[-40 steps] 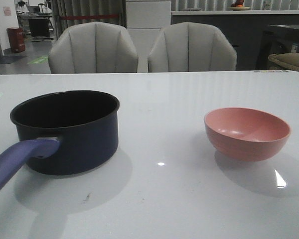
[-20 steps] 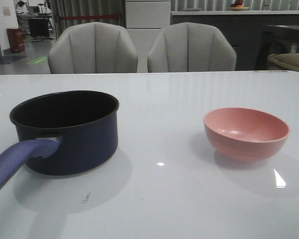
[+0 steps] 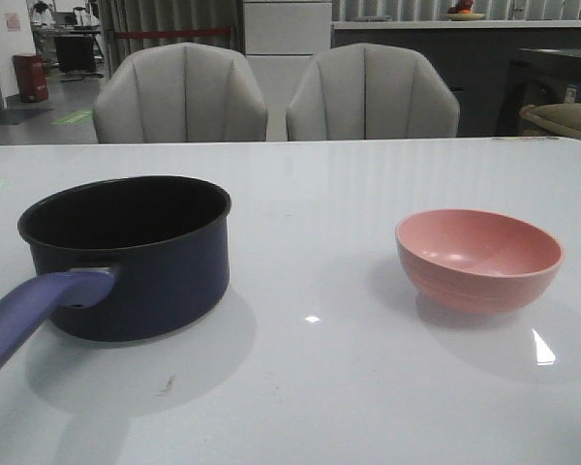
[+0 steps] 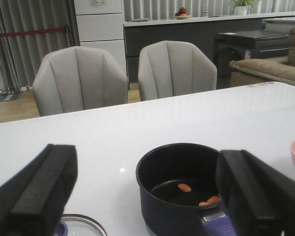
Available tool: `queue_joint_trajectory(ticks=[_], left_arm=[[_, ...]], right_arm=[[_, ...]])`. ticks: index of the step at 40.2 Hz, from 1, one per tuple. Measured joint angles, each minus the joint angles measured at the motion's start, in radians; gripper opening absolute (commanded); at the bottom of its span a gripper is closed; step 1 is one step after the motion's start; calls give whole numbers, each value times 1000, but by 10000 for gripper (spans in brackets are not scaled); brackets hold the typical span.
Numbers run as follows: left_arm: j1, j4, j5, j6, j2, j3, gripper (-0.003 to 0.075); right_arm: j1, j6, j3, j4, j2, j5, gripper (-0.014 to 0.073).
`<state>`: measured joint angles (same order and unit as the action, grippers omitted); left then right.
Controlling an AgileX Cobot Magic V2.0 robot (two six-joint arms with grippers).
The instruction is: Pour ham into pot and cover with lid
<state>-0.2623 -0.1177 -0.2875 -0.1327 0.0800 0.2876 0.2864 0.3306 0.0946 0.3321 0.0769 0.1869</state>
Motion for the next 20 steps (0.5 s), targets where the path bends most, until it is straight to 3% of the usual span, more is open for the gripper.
queue_joint_trajectory(ticks=[10,20], left_arm=[[9,0,-16,6,49,50,608],[127,0,-101,79,285,179,611]], right_arm=[[0,0,0,2,0,0,150],[0,0,0,2,0,0,150]])
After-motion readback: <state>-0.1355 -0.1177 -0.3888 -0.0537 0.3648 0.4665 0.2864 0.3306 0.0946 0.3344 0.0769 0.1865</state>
